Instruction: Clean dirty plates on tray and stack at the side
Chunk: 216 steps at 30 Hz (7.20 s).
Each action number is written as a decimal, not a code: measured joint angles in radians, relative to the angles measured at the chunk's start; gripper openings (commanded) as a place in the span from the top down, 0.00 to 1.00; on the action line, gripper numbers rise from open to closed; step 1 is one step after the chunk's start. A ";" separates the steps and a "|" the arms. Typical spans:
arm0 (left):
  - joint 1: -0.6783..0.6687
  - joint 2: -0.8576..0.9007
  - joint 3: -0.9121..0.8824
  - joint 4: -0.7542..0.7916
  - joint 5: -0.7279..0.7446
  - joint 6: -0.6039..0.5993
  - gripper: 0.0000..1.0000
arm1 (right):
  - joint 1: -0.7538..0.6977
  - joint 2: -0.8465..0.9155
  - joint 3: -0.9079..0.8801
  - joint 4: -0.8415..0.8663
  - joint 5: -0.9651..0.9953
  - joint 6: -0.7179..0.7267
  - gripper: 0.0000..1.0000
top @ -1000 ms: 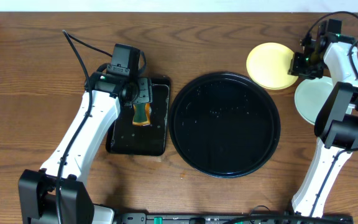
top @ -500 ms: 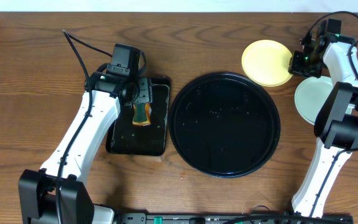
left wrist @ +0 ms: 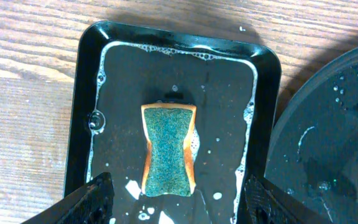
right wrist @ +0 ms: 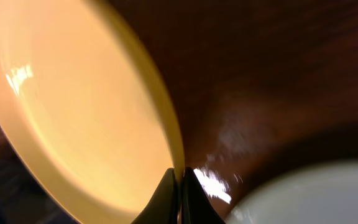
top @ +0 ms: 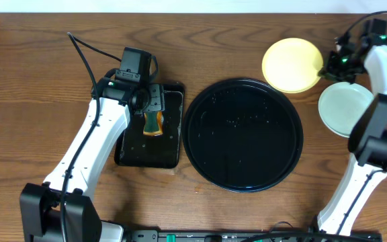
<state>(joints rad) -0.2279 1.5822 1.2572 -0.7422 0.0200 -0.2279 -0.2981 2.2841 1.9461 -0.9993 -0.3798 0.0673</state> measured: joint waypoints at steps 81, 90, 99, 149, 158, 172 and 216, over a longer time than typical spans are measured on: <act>0.000 0.000 0.000 -0.002 0.000 0.000 0.30 | 0.571 -0.113 -0.306 0.283 0.132 -0.225 0.99; 0.000 0.000 0.000 -0.002 0.000 0.000 0.30 | 0.645 -0.113 -0.433 0.484 0.194 -0.180 0.99; 0.000 0.000 0.000 -0.002 0.000 0.000 0.30 | 0.649 -0.120 -0.471 0.603 0.241 -0.108 0.99; 0.141 0.000 0.000 -0.084 0.000 0.000 0.14 | 0.358 -0.401 -0.480 0.126 0.282 0.019 0.01; 0.148 -0.006 0.000 -0.268 0.000 0.000 0.14 | 0.345 -0.514 -0.485 0.010 0.285 0.019 0.01; 0.148 -0.551 -0.269 -0.080 0.001 0.019 0.14 | 0.345 -1.076 -0.932 0.356 0.298 -0.002 0.01; 0.148 -0.872 -0.417 -0.039 -0.020 0.020 0.13 | 0.345 -1.296 -1.084 0.443 0.354 -0.034 0.01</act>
<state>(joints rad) -0.0803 0.7105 0.8402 -0.7811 0.0002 -0.2081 0.0471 0.9882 0.8619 -0.5560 -0.0254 0.0334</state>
